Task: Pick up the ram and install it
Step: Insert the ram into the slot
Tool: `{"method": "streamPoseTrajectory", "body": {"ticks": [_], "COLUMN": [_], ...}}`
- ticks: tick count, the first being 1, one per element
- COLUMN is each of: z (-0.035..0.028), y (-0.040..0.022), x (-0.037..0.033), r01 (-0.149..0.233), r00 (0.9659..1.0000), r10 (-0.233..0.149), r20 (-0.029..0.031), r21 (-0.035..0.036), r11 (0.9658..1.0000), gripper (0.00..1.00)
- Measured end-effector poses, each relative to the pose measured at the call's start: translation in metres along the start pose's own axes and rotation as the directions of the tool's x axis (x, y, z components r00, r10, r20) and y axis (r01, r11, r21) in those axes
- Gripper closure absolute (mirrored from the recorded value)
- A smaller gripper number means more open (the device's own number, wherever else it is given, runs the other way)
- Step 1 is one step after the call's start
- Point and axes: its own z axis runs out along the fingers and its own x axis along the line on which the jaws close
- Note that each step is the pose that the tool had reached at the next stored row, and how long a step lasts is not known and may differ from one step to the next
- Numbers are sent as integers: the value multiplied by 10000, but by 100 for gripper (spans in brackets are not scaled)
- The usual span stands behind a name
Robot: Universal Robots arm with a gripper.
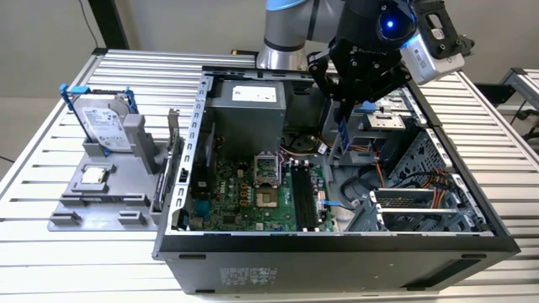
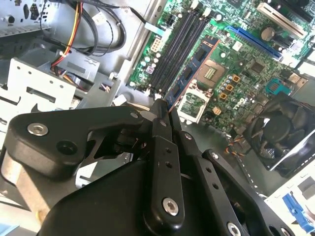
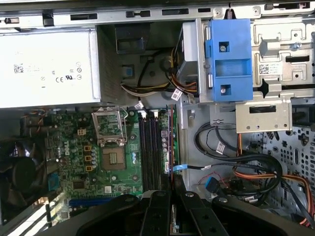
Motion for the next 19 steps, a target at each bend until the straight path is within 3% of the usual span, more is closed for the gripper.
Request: {"method": "streamPoseTrajectory", "body": {"ticks": [5, 19], "z": [25, 36], "y": [0, 0], "x": [-1, 0], "r01": [228, 230], "r00": [9997, 9997], "r10": [-228, -230], "r20": [32, 34], "r21": [-7, -9], "r11": [9997, 9997], "gripper": [100, 100]}}
